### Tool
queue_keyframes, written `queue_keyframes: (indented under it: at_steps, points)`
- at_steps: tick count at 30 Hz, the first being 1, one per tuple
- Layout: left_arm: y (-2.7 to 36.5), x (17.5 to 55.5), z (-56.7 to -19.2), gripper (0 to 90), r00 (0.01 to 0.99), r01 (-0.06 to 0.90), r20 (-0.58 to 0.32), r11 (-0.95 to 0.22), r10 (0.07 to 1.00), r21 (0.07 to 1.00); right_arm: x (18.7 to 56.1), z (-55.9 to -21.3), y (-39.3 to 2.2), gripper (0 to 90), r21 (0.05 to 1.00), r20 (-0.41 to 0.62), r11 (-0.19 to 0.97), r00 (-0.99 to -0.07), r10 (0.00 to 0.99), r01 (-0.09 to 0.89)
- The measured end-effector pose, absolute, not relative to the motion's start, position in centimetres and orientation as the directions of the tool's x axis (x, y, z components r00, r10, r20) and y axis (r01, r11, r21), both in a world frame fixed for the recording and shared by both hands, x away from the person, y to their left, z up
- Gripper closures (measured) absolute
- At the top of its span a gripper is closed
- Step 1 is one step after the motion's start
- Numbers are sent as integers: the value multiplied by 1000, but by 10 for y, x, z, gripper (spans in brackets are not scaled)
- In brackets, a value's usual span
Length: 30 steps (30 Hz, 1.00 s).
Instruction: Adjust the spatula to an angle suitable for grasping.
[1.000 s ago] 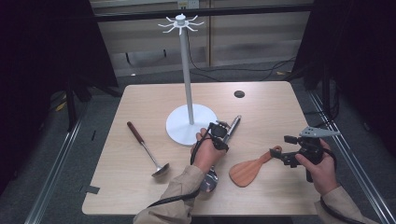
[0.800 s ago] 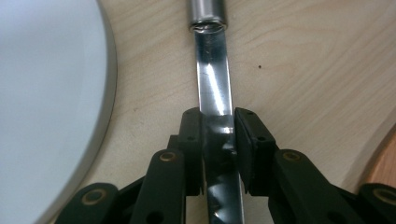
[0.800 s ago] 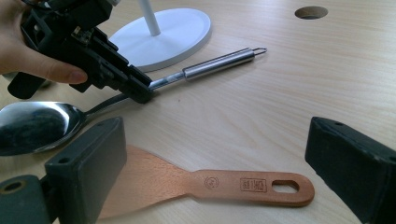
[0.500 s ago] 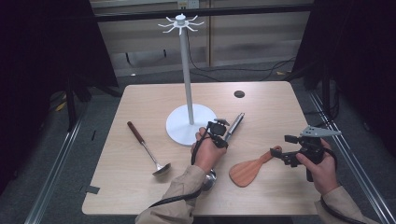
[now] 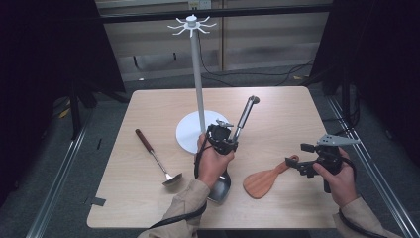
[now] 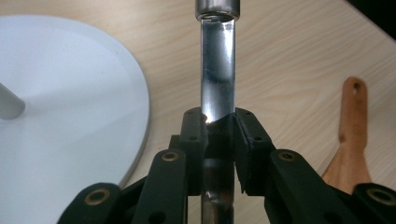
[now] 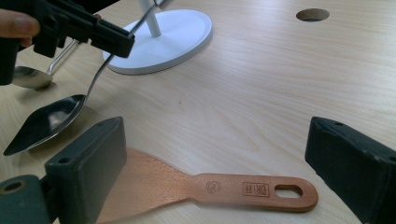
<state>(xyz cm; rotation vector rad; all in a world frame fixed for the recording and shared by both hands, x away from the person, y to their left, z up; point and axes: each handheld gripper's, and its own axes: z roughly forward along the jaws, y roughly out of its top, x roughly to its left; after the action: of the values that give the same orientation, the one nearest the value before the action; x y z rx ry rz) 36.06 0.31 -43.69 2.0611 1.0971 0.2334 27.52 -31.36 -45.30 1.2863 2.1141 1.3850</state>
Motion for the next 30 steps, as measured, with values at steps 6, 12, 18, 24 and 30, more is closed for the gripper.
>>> queue_keyframes:
  at_steps: [6, 12, 18, 24, 30]
  points:
    - [10, 354, -423, 753, 620, 575, -178, -288, 764, 765, 276, -453, -312, 50, 849, 208, 133, -557, 804, 510]
    - [16, 347, -414, 753, 628, 521, -174, -243, 758, 819, 276, -453, -311, 50, 851, 207, 135, -560, 802, 508]
    - [21, 341, -409, 753, 622, 486, -168, -208, 765, 849, 276, -453, -311, 50, 851, 207, 136, -561, 801, 508]
    - [27, 336, -404, 753, 612, 447, -162, -171, 774, 878, 276, -454, -310, 50, 848, 208, 142, -566, 798, 511]
    - [32, 332, -398, 753, 607, 424, -176, -129, 775, 896, 276, -455, -308, 50, 843, 210, 146, -567, 797, 517]
